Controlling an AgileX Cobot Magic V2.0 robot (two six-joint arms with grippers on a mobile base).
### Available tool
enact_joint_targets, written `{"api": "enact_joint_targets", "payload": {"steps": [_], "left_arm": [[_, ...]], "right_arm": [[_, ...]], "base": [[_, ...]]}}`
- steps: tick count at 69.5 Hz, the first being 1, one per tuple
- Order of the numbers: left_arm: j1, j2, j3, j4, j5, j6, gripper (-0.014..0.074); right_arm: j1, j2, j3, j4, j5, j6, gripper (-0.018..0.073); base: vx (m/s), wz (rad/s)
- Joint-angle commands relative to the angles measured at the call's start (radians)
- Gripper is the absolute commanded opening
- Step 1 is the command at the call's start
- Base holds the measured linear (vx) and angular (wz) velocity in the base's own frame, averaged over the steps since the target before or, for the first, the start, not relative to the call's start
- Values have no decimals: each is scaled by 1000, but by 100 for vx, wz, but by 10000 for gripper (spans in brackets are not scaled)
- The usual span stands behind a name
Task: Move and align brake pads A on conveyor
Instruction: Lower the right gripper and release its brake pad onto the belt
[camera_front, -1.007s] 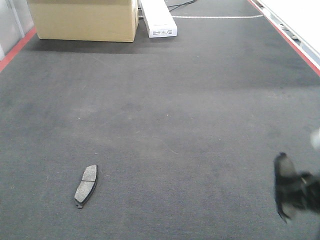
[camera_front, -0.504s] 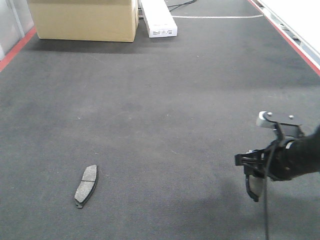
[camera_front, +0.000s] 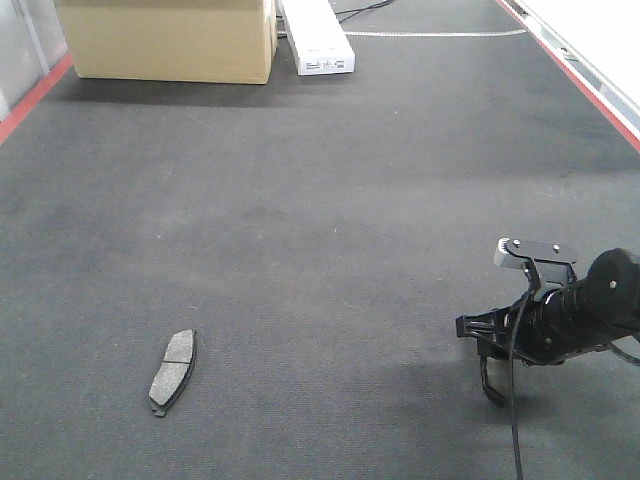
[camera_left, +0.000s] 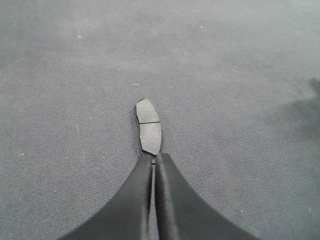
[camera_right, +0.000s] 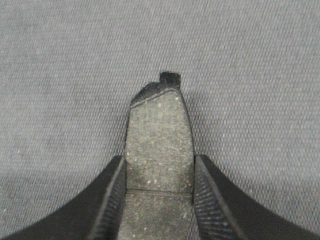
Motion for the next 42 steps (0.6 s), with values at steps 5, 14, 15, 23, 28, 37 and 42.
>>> {"api": "enact_joint_targets", "payload": {"steps": [5,14,15,23,28,37,42], "left_arm": [[-4,6,-28,-4,-60,-3,-6],[-4,6,-28,-4,-60,-3,-6],[-4,6,-28,-4,-60,-3,-6],[-4,6,-28,-4,-60,-3,-6],[-4,6,-28,-4,-60,-3,-6],[-4,6,-28,-4,-60,-3,-6],[-4,6,-28,-4,-60,-3,-6]], "right_arm": [[-2,-31,-31,7,-55,-13,124],[-2,-31,-31,7,-52,-13,160],[-2,-31,-31,7,-51,-13,165],[-2,-31,-31,7,-45,-13,215],[-2,-31,-31,7,-44,-13,253],[-2,-31,-31,7,-39,-13,340],[-2,-31,-31,8,-37,-12,372]], "base": [[0,0],[0,0],[0,0],[0,0],[0,0],[0,0],[0,0]]}}
